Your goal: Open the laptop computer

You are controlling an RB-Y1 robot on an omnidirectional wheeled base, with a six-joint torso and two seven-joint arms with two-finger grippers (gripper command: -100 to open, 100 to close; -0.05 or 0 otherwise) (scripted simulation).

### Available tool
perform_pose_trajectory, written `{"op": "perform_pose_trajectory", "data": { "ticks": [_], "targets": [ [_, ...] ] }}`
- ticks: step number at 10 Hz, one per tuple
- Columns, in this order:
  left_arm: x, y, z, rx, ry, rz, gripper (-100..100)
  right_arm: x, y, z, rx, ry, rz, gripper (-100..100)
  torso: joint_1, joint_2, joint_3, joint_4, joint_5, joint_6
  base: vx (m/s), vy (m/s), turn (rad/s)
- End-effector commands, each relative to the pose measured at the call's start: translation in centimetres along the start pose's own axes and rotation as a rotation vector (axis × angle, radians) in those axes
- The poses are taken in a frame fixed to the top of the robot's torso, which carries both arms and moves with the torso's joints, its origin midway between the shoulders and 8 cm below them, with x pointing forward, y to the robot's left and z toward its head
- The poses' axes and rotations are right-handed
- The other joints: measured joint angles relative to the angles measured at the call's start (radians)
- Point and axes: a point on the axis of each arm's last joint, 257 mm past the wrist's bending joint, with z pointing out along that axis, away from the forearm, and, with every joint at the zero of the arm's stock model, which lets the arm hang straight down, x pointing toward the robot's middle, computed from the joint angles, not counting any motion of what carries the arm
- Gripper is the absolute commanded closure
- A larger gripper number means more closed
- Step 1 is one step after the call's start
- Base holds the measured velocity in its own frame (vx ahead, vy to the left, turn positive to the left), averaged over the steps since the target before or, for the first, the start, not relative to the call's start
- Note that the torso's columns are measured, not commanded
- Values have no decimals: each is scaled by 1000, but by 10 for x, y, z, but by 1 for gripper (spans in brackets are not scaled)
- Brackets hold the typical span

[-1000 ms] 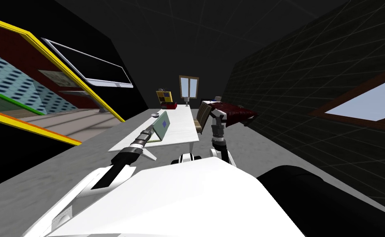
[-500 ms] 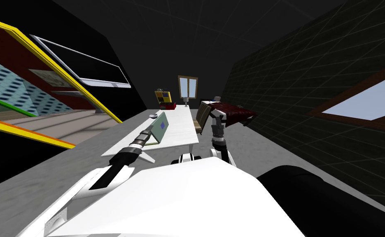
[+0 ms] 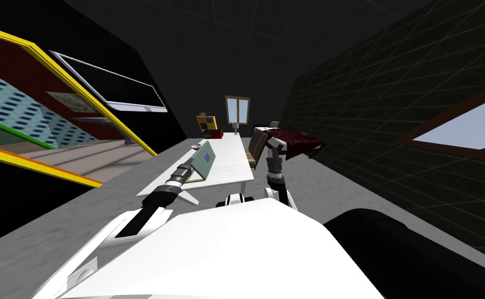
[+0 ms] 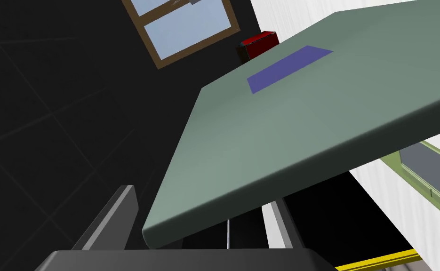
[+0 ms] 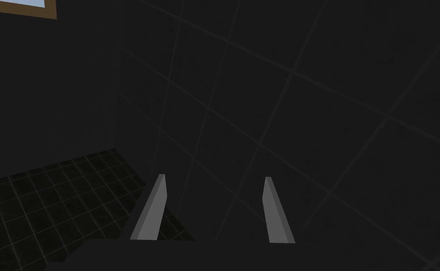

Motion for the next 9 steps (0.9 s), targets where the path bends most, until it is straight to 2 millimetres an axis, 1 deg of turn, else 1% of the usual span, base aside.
{"op": "perform_pose_trajectory", "data": {
  "ticks": [1, 3, 4, 5, 9],
  "targets": [
    [7, 4, 1, -5, 0, -150, 100, 0, 0, 0, 0, 0, 0, 0, -1, -1, -1, -1, 0, 0, 6, 154, 32],
    [12, 3, 2, 0, 1, -229, 100, 0, 0, 0, 0, 0, 0, 0, -1, -3, -2, -1, -1, 1, -3, 131, 30],
    [10, -2, 3, 10, 2, -198, 100, 0, 0, 0, 0, 0, 0, 0, -5, -2, -2, -1, -2, 2, -3, 53, 11],
    [14, 8, 8, 6, -1, -285, 100, 0, 0, 0, 0, 0, 0, 0, -12, -1, -1, 0, -5, 3, -17, 84, 15],
    [27, 28, 18, -1, -5, -452, 100, 0, 0, 0, 0, 0, 0, 0, -9, 1, 0, 3, -5, 3, -24, 101, -6]
  ]
}}
